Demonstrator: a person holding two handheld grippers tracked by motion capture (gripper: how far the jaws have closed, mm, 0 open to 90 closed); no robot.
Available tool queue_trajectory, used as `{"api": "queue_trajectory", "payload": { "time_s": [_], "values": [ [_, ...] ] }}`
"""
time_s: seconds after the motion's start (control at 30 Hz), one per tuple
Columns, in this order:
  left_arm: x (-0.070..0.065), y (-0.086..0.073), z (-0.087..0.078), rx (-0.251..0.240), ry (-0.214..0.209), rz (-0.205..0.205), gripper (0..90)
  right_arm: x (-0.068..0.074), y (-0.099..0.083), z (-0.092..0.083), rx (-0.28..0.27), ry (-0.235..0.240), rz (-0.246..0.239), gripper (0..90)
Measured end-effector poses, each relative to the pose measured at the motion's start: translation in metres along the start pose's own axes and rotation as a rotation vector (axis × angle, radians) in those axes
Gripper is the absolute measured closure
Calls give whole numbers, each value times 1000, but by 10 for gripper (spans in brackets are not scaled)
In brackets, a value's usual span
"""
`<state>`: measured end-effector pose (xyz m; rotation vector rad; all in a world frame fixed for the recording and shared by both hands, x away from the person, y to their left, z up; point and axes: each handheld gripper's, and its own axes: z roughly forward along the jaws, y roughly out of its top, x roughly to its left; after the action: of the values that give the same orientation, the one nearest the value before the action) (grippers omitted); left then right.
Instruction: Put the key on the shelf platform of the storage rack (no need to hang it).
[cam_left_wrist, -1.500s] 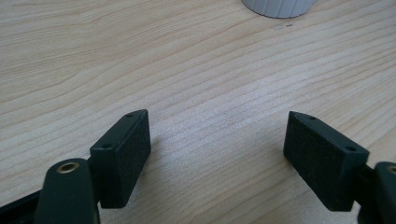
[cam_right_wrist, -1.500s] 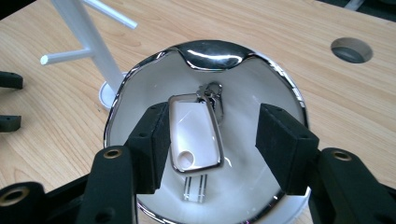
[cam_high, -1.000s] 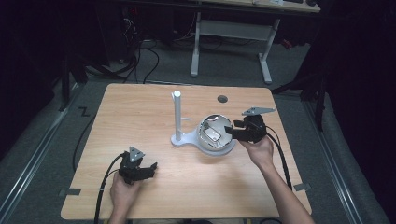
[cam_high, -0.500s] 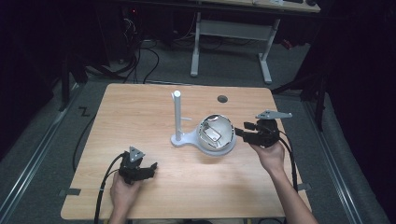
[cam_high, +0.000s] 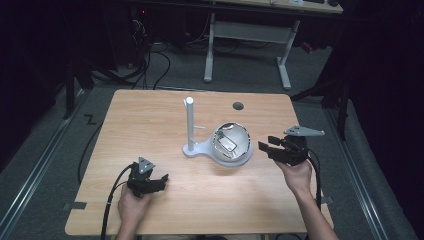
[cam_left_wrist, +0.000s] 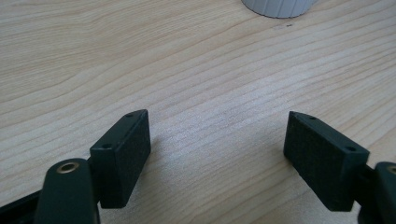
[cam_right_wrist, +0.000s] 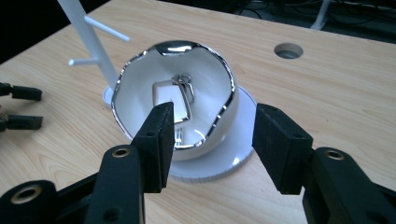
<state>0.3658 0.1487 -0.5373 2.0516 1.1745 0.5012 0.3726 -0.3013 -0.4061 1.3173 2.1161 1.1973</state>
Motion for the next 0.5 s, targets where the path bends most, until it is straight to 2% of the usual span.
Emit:
{"api": "queue_trajectory", "payload": {
  "time_s": [0.5],
  "values": [
    [0, 0, 0, -1, -1, 0, 234, 3, -22, -13, -32, -12, 9, 486]
  ]
}}
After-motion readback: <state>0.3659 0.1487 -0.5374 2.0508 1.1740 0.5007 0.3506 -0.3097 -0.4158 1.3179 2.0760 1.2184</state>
